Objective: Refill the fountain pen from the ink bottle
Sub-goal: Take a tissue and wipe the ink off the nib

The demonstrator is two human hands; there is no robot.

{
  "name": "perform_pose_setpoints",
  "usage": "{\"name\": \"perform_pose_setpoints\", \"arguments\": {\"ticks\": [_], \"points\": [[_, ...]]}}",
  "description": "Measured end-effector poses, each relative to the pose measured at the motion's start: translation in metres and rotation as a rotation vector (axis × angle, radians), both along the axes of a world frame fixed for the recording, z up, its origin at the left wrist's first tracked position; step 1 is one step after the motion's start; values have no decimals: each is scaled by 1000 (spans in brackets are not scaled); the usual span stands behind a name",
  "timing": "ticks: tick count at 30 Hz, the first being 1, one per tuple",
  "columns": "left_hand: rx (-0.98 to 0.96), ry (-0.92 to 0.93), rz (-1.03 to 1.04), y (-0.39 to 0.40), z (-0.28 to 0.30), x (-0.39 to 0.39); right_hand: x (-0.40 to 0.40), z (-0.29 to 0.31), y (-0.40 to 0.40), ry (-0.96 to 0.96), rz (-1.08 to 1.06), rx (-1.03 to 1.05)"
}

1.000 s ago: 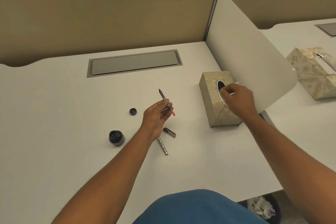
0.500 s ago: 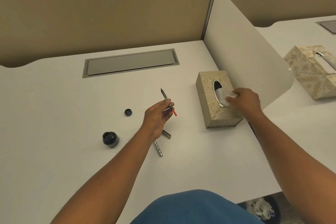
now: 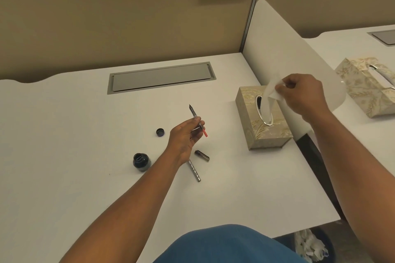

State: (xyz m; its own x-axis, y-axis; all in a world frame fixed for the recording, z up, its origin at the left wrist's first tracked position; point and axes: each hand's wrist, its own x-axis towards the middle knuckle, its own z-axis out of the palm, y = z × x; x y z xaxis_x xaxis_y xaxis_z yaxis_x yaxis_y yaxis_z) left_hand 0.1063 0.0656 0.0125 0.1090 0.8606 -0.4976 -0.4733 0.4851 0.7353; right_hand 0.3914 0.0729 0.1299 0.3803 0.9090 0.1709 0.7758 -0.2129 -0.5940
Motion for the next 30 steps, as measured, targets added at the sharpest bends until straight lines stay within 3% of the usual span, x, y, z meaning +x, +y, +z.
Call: {"name": "perform_pose_setpoints", "arguments": {"ticks": [8, 14, 17, 22, 26, 30], "points": [[14, 26, -4, -2, 10, -13, -27, 35, -2, 86, 26, 106], [61, -11, 7, -2, 16, -57, -85, 38, 3, 286, 135, 62], [59, -9, -35, -4, 18, -52, -87, 25, -1, 465, 160, -29], [40, -47, -65, -6, 20, -63, -118, 15, -3, 924, 210, -103], [39, -96, -79, -8, 19, -70, -138, -2, -3, 1106, 228, -146], [54, -113, -76, -12, 19, -76, -153, -25, -4, 993, 208, -144]]}}
